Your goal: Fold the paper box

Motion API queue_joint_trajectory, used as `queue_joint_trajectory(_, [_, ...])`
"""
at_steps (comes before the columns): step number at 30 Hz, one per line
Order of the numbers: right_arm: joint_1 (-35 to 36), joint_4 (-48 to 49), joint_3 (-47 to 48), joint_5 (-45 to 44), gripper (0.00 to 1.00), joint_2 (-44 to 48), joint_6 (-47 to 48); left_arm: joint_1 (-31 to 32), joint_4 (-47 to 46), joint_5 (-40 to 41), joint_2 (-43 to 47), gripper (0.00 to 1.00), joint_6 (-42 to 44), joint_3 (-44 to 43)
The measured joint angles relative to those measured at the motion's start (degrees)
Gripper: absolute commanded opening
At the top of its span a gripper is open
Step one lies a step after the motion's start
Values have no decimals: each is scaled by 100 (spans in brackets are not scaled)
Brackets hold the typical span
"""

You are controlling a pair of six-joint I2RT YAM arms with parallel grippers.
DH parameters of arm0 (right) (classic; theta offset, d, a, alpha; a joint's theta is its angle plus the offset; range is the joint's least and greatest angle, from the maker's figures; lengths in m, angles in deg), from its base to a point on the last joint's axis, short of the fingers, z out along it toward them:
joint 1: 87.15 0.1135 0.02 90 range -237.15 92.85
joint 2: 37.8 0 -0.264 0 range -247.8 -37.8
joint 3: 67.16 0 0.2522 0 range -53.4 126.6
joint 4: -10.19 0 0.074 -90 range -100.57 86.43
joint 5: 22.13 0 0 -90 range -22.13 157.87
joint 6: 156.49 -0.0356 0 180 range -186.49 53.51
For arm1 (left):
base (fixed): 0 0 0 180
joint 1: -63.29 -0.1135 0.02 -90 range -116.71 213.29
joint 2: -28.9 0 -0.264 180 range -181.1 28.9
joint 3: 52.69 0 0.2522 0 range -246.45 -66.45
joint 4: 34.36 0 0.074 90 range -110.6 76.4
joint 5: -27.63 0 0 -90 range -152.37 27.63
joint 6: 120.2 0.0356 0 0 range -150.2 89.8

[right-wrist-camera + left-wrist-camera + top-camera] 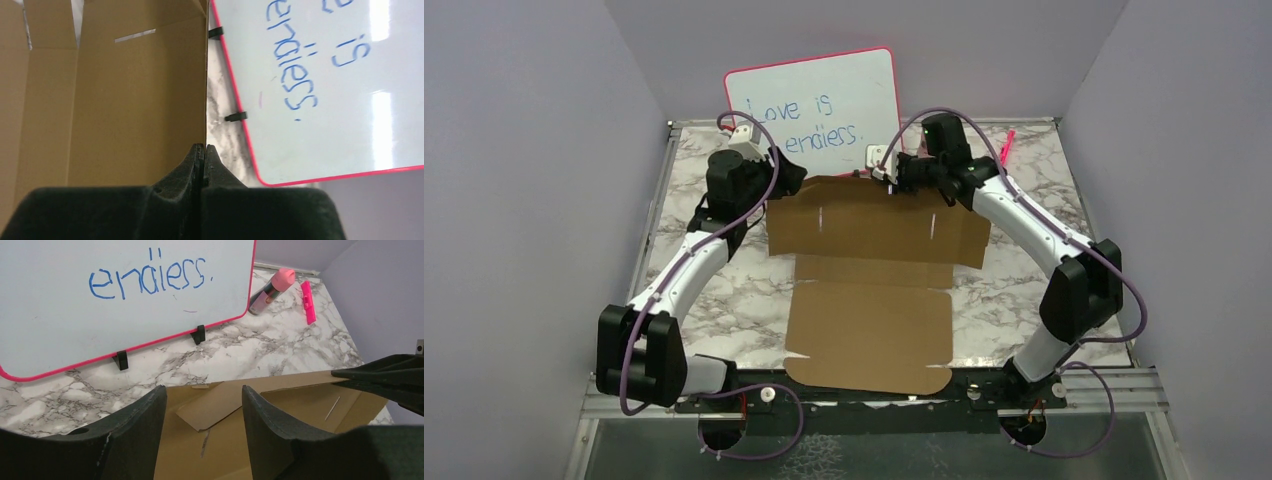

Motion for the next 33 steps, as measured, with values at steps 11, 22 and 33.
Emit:
queue_joint_trajectory(11, [286, 793, -457, -605, 1, 413, 632, 0, 208, 0, 354, 59, -195, 0])
queue_joint_trajectory(22, [754, 1853, -1878, -1438, 1, 931, 1248, 11, 313, 4, 332, 58, -227, 0])
queue_joint_trajectory(33, [1132, 2669, -2656, -2050, 1, 1283, 1733, 83, 321, -81, -9, 48, -247, 66])
